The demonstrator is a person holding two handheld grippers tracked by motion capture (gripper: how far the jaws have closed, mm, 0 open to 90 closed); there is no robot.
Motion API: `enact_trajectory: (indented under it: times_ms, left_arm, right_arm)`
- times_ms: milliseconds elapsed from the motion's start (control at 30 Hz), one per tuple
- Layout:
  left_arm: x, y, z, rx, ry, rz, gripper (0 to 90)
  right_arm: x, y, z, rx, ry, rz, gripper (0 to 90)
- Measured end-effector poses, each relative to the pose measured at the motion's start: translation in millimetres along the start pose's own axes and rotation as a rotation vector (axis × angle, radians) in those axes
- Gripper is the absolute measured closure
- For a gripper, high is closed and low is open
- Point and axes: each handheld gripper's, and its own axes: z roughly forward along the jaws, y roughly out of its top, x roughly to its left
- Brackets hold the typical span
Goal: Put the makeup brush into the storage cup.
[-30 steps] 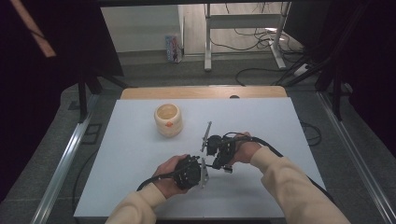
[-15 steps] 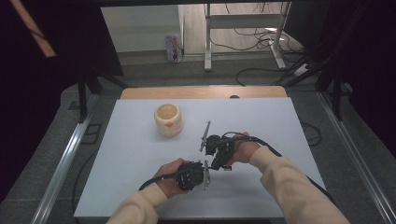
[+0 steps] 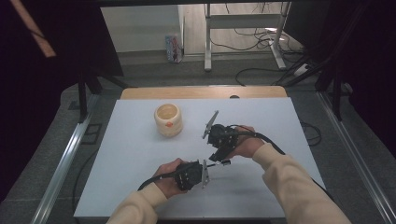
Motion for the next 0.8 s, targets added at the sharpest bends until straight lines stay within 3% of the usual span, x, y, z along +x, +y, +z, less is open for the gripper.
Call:
enact_trajectory:
  times_ms: [167,400,500,667,800]
  left_arm:
    - [4.0,-3.0,-0.5,0.033,0.009,-0.018,85.6]
    - [9.0,-7.7,-4.4,0.036,0.017,-0.063,85.7]
    - [10.6,-11.1,-4.5,0.02,0.009,-0.1,85.6]
    - [14.1,-15.2,-6.3,0.014,0.005,-0.126,85.6]
    - [17.0,-17.4,-8.2,0.0,-0.002,-0.156,85.7]
  right_arm:
    - [-3.3,-4.8,-16.2,-0.068,-0.015,0.065,37.8]
    - [-4.5,-20.4,-31.1,-0.178,-0.063,0.131,32.9]
    - [-2.4,-29.3,-37.3,-0.23,-0.063,0.152,31.5]
    - [3.2,-46.3,-43.1,-0.299,-0.083,0.183,29.3]
    - [5.1,-64.0,-46.3,-0.352,-0.095,0.247,28.6]
